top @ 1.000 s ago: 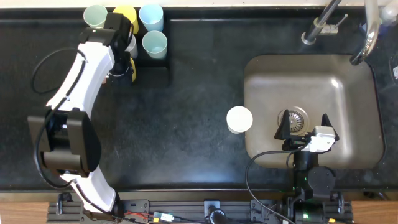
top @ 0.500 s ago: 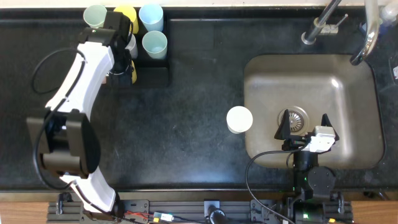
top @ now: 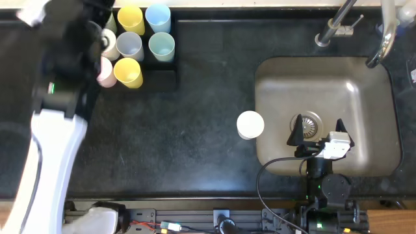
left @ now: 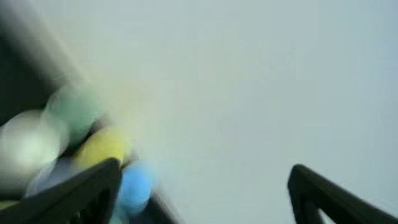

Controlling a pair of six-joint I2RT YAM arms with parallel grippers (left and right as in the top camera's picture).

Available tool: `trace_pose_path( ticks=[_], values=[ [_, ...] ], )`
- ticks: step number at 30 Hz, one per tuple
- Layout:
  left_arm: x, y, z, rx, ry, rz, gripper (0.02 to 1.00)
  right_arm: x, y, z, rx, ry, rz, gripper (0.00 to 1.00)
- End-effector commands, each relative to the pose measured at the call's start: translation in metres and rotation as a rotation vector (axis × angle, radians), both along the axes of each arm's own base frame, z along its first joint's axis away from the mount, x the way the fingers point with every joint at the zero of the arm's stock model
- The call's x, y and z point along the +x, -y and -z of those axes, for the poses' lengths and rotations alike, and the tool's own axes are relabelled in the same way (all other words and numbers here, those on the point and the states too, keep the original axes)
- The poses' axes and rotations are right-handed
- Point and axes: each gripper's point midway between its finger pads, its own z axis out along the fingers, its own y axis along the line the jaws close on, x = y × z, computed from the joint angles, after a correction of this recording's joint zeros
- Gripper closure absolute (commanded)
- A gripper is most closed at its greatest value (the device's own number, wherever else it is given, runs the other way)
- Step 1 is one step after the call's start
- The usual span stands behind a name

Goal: Store Cups

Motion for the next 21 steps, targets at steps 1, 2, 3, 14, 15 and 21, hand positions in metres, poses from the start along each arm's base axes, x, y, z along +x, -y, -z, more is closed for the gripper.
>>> trace_pose_path(
  ticks=[1,2,3,14,15,21],
  values=[
    [-0.03,0.017,0.015,0.713,0.045,0.142,0.018,0.0,0.001,0.004,0.007,-0.001,0.002,0.005],
    [-0.041,0.018,0.017,0.751,0.08,0.147,0.018,0.0,0.001,0.004,0.007,-0.001,0.002,0.003],
    [-0.05,0.018,0.02,0.778,0.108,0.149,0.018,0.0,0.001,0.004,0.007,-0.001,0.003,0.003],
    [-0.148,0.014,0.098,0.95,0.244,0.131,0.018,0.0,0.001,0.004,0.007,-0.001,0.002,0.005],
    [-0.155,0.013,0.108,0.95,0.247,0.13,0.018,0.0,0.001,0.004,0.007,-0.001,0.003,0.003],
    [-0.188,0.006,0.157,0.947,0.297,0.09,0.02,0.0,0.001,0.004,0.007,-0.001,0.002,0.005]
  ],
)
